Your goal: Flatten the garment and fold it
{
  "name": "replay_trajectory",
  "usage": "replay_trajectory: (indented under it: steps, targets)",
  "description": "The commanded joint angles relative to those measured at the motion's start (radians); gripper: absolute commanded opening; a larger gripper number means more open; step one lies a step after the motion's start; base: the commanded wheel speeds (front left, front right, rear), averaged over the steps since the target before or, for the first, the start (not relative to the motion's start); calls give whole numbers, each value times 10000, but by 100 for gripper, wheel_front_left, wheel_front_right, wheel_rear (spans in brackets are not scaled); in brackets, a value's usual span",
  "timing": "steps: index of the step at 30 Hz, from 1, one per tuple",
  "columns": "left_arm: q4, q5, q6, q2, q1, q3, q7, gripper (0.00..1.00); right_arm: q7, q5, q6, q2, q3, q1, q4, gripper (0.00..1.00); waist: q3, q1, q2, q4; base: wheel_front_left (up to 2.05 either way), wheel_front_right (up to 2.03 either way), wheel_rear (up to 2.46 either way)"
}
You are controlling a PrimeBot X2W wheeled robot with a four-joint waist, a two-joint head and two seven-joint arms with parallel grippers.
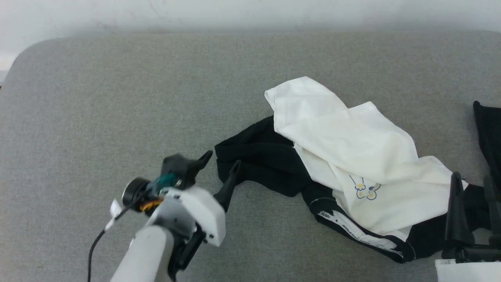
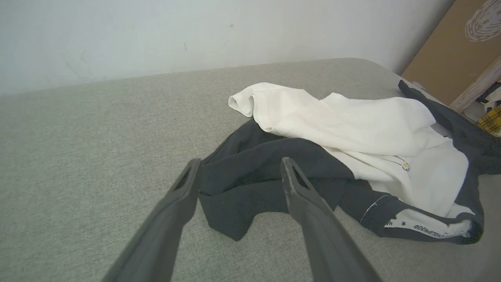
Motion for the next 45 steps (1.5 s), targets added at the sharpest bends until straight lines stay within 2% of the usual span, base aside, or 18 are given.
replay_trajectory:
  steps: [1, 6, 10, 14, 17, 18, 19, 20, 27, 30, 36, 39, 41, 44, 45]
  targets:
    - [489, 18, -81, 135, -662, -217, 578, 100, -46, -70, -6, 18, 137, -66, 29, 100, 361, -1, 0, 90, 0, 0, 0]
    - [1875, -475, -140, -3, -1946, -480, 1483, 100, -47, -106, -6, 18, 262, -294, 116, 100, 892, -1, 0, -38, 0, 0, 0]
    - [3059, -371, -149, 112, -2586, -818, 2403, 100, -47, -143, -6, 18, 279, -444, 199, 100, 1133, -1, 0, -165, 0, 0, 0]
    - [3717, -294, -105, 83, -2926, -946, 2810, 100, -47, -136, -6, 18, 275, -530, 244, 100, 1217, -1, 0, -235, 0, 0, 0]
    - [4169, -295, 18, -63, -3152, -952, 2641, 100, -47, -125, -6, 18, 288, -590, 299, 100, 1250, -1, 0, -303, 0, 0, 0]
    - [4305, -276, 55, -99, -3207, -965, 2525, 54, -47, -120, -6, 18, 300, -605, 320, 100, 1248, -1, 0, -324, 0, 0, 0]
    - [4437, -294, 85, -148, -3242, -960, 2399, 31, -47, -117, -6, 18, 313, -617, 342, 100, 1238, -1, 0, -341, 0, 0, 0]
    - [4557, -306, 66, -180, -3271, -1013, 2288, 0, -47, -116, -6, 18, 326, -625, 367, 100, 1219, -1, 0, -357, 0, 0, 0]
    - [4760, -904, -98, -260, -3237, -1033, 1226, 0, -47, -118, -6, 18, 256, -558, 532, 100, 894, -1, 0, -275, 0, 0, 0]
    - [4200, -1262, -47, 82, -3290, -481, 761, 0, -47, -146, -6, 18, 229, -517, 534, 100, 770, -1, 0, -194, 0, 0, 0]
    - [2076, -1974, 809, 1680, -2570, 1463, 928, 0, -47, -146, -6, 18, 135, -396, 503, 100, 778, -1, 0, -114, 0, 0, 0]
    - [1059, -2379, 1304, 2218, -1595, 2341, 1337, 0, -47, -132, -6, 18, 142, -381, 565, 100, 918, -1, 0, -53, 0, 0, 0]
    - [640, -2654, 1564, 2295, -892, 2693, 1638, 0, -47, -128, -6, 18, 148, -430, 595, 100, 1034, -1, 0, 2, 0, 0, 0]
    - [298, -2954, 1796, 2021, -124, 2852, 1717, 0, -47, -155, -6, 18, 203, -534, 653, 100, 1162, -1, 0, 86, 0, 0, 0]
    - [206, -3014, 1840, 1872, 16, 2887, 1541, 39, -47, -182, -6, 18, 247, -574, 670, 100, 1199, -1, 0, 99, 0, 0, 0]
